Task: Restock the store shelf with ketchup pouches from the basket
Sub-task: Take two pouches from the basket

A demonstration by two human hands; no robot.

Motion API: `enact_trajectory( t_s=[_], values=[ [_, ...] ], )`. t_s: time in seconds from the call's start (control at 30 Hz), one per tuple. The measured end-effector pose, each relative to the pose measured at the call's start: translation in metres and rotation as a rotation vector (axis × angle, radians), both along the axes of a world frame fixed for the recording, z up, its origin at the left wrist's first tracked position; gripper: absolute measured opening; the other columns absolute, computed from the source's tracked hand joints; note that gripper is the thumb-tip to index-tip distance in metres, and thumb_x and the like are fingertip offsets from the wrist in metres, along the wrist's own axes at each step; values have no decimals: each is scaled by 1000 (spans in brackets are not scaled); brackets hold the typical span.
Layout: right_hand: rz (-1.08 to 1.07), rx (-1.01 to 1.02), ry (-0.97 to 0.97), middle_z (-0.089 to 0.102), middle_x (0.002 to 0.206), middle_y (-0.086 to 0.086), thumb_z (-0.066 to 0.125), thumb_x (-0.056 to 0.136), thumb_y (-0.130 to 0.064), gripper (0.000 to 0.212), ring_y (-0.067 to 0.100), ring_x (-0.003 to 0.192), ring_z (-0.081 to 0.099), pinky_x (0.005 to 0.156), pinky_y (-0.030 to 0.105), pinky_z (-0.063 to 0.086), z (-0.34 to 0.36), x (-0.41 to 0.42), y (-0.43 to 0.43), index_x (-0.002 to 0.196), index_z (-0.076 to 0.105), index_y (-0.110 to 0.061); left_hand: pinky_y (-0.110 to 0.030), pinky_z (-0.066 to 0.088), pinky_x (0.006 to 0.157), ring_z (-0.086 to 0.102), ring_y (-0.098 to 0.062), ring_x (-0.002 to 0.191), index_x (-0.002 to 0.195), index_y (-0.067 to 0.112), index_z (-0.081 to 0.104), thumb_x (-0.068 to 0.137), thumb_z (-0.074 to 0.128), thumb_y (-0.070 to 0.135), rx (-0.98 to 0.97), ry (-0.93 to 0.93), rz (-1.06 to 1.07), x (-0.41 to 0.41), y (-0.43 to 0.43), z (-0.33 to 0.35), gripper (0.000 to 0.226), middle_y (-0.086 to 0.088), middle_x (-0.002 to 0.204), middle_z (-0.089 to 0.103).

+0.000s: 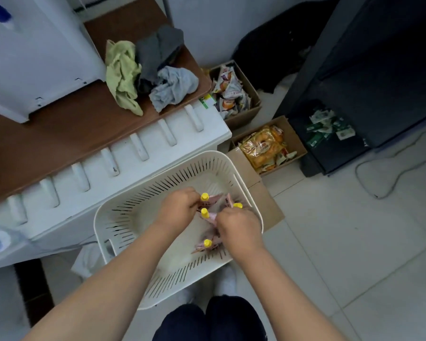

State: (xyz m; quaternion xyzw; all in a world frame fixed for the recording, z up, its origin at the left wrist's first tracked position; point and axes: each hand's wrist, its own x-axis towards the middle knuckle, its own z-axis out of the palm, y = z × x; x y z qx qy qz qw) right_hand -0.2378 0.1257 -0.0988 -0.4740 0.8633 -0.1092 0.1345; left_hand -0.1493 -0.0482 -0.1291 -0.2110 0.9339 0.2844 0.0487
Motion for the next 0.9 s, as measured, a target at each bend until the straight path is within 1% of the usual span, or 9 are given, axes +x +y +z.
enact_trajectory(
  t_s=[0.1, 0.2, 0.3, 0.37, 0.5, 0.6, 0.7, 0.8, 0.9],
  values=[
    [-286, -304, -267, 65, 71, 1, 63, 90, -22, 21, 18, 68, 56, 59, 35, 43, 38, 8, 17, 70, 62, -15, -32, 51, 67, 63, -11, 74, 85, 22, 79, 76, 69, 14, 124, 114, 110, 10, -13, 60, 16, 15, 74, 64],
    [-485, -444, -448, 69, 74, -8, 68, 94, -13, 12, 9, 68, 61, 61, 28, 46, 116, 12, 28, 82, 70, -18, -27, 48, 67, 61, -2, 70, 84, 27, 80, 73, 72, 16, 185, 254, 217, 21, -31, 150, 17, 15, 70, 67],
    [-655, -541, -529, 70, 73, -11, 70, 94, -13, 14, 4, 67, 62, 63, 28, 49, 206, 13, 33, 84, 73, -22, -24, 47, 67, 64, -3, 70, 77, 29, 78, 73, 74, 12, 198, 363, 222, 31, -41, 249, 19, 8, 70, 70],
    [-721, -615, -551, 72, 75, -10, 69, 95, -13, 16, 4, 69, 63, 65, 27, 51, 265, 13, 33, 83, 73, -24, -24, 47, 68, 65, -6, 72, 78, 21, 79, 74, 74, 11, 218, 420, 186, 36, -45, 309, 13, 5, 74, 72],
    [-816, -848, -552, 74, 80, -7, 66, 98, -12, 19, 6, 75, 64, 69, 26, 53, 380, 25, 27, 83, 74, -21, -27, 50, 69, 69, -16, 75, 83, 12, 80, 76, 82, -4, 272, 488, 116, 41, -52, 407, 17, 1, 77, 73],
    [-931, -1105, -550, 72, 75, -7, 63, 99, -8, 17, 2, 70, 64, 62, 15, 51, 459, 39, 39, 85, 72, -10, -23, 52, 69, 68, 0, 74, 83, 17, 77, 75, 78, -14, 268, 563, 32, 38, -48, 466, 33, 10, 84, 74],
    [-943, -1245, -442, 75, 76, -6, 63, 99, -11, 19, 2, 70, 66, 61, 14, 52, 521, 50, 62, 84, 74, -14, -14, 53, 68, 68, 1, 77, 87, 16, 78, 78, 75, -14, 312, 641, -86, 29, -29, 516, 32, 17, 88, 74],
    [-948, -1327, -299, 75, 77, -4, 64, 99, -14, 25, 7, 72, 67, 65, 20, 55, 561, 57, 98, 79, 76, -24, -17, 54, 67, 68, -4, 73, 84, 22, 80, 81, 76, -5, 520, 728, -134, 17, 4, 558, 28, 5, 81, 77],
    [-1020, -1391, -190, 77, 79, -1, 66, 97, -15, 20, 10, 73, 69, 66, 25, 56, 582, 67, 141, 82, 76, -21, -21, 56, 67, 70, -9, 74, 83, 19, 81, 82, 75, -3, 688, 786, -157, 8, 49, 591, 22, 0, 80, 78]
  ],
)
